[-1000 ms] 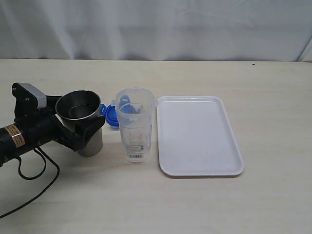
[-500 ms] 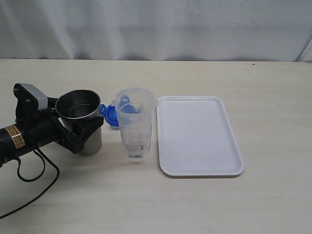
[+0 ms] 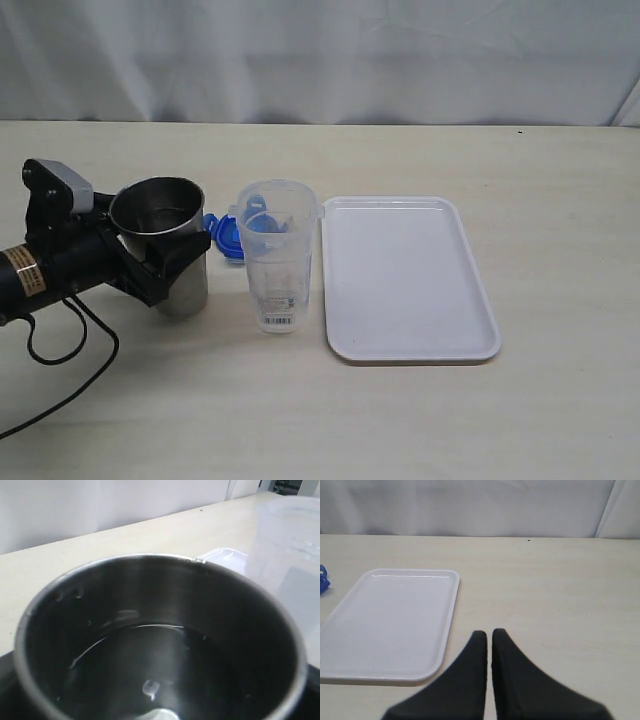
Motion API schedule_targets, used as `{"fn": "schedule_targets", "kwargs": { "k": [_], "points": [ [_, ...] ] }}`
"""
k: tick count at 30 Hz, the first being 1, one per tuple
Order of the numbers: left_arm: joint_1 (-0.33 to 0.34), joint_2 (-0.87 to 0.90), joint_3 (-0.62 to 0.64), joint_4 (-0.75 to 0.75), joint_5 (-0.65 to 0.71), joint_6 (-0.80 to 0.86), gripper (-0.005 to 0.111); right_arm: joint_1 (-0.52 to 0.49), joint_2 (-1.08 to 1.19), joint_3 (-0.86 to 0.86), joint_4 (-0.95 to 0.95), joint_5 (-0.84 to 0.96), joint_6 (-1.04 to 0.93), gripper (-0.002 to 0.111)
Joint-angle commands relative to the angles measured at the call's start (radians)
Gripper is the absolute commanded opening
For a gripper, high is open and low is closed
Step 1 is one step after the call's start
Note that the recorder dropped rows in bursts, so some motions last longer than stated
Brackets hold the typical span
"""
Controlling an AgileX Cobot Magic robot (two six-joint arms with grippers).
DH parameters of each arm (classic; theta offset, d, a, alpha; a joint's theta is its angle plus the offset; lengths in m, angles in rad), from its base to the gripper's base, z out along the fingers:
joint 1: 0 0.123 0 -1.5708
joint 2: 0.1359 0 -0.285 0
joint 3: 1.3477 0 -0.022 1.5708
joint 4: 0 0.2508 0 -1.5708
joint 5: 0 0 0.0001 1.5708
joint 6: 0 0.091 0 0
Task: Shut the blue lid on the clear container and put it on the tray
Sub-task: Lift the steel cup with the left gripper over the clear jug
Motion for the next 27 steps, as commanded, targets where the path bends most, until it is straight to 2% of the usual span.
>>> {"fn": "schedule_targets", "kwargs": {
  "k": [1, 7, 18, 23, 27],
  "points": [
    [-0.001, -0.062, -0.004, -0.016, -0.084, -0.019, 0.000, -0.003, -0.004, 0.003, 0.000, -0.005, 0.000, 0.004],
    [-0.001, -0.126, -0.019, -0.029, -0.084, -0.046, 0.000, -0.003, -0.004, 0.003, 0.000, -0.005, 0.000, 0.004],
    [-0.001, -0.187, -0.251, 0.089, 0.079, -0.286, 0.000, -0.003, -0.004, 0.003, 0.000, -0.005, 0.000, 0.004],
    [-0.001, -0.187, -0.316, 0.132, 0.112, -0.320, 0.000, -0.003, -0.004, 0.003, 0.000, -0.005, 0.000, 0.004],
    [-0.051, -0.187, -0.353, 0.170, 0.120, -0.363, 0.000, -0.003, -0.004, 0.003, 0.000, -0.005, 0.000, 0.004]
  ]
}}
